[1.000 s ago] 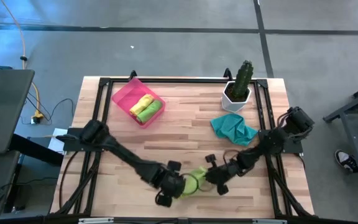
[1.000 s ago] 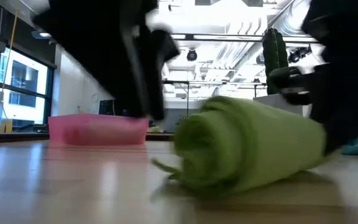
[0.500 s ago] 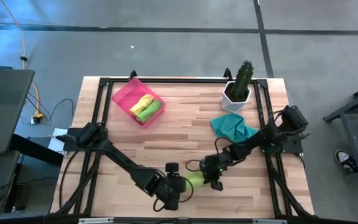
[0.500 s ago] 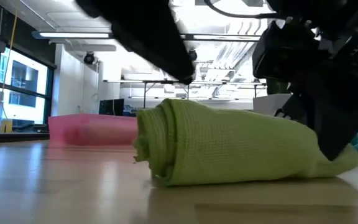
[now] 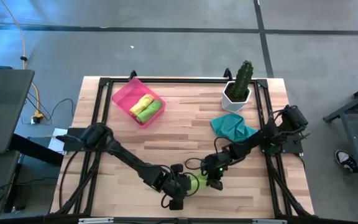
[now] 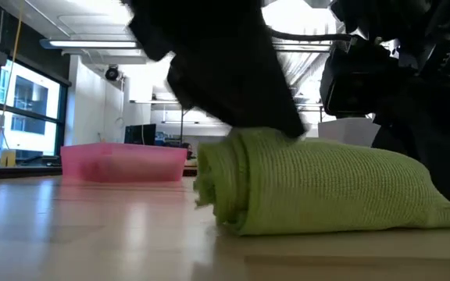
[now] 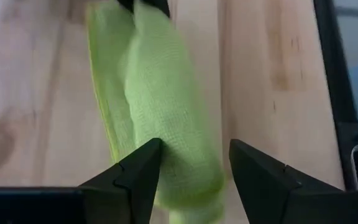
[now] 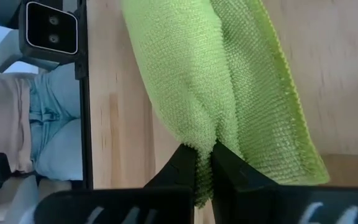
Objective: Roll microfiber towels into tight, uniform cylinder then place into a basket
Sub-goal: Roll the light green microfiber cloth
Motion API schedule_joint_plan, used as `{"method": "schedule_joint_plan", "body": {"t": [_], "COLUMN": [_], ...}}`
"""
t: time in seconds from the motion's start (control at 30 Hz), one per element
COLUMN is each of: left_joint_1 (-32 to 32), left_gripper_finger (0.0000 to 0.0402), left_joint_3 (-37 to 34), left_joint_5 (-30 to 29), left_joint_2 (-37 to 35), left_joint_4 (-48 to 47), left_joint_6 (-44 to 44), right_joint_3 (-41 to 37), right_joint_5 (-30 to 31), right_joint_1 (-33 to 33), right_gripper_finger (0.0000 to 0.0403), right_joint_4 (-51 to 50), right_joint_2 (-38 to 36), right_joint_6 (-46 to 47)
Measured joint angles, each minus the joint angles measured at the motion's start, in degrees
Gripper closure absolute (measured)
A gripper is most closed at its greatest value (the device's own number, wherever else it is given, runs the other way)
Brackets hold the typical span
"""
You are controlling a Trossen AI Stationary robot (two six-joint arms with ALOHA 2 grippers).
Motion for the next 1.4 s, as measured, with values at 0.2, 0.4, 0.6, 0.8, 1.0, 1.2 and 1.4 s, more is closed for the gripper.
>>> {"method": "schedule_joint_plan", "body": {"t": [0.2,0.4,0.6,0.8,1.0,1.2,1.4], "left_joint_1": [0.1,0.7,1.6,2.3,3.7,5.1,6.2], "left_gripper_finger": [0.0213,0.0222,0.0243,0.0273,0.0292,0.0295,0.0296], "left_joint_3": [0.0,0.1,0.3,0.4,0.2,0.2,0.2], "left_joint_5": [0.3,1.3,6.0,10.8,15.6,17.2,17.3], "left_joint_2": [2.6,4.5,6.4,6.6,6.6,6.7,6.7], "left_joint_4": [2.8,4.0,4.3,4.1,4.0,4.1,4.1], "left_joint_6": [0.0,-4.2,-8.7,-15.0,-20.6,-21.6,-22.5], "right_joint_3": [0.0,0.0,0.0,0.0,0.0,0.1,0.1], "right_joint_5": [-0.9,-1.0,-0.9,-0.8,17.3,29.6,37.8], "right_joint_1": [-0.6,-0.8,-1.0,-2.4,3.1,12.4,17.1], "right_gripper_finger": [0.0402,0.0395,0.0316,0.0258,0.0255,0.0268,0.0269], "right_joint_4": [-0.9,-0.5,-2.3,-10.5,-18.5,-12.6,-7.1], "right_joint_2": [0.0,0.0,-1.4,-7.4,-15.2,-17.3,-11.4], "right_joint_6": [1.0,-0.2,-6.4,-16.8,-38.2,-44.0,-44.6]}}
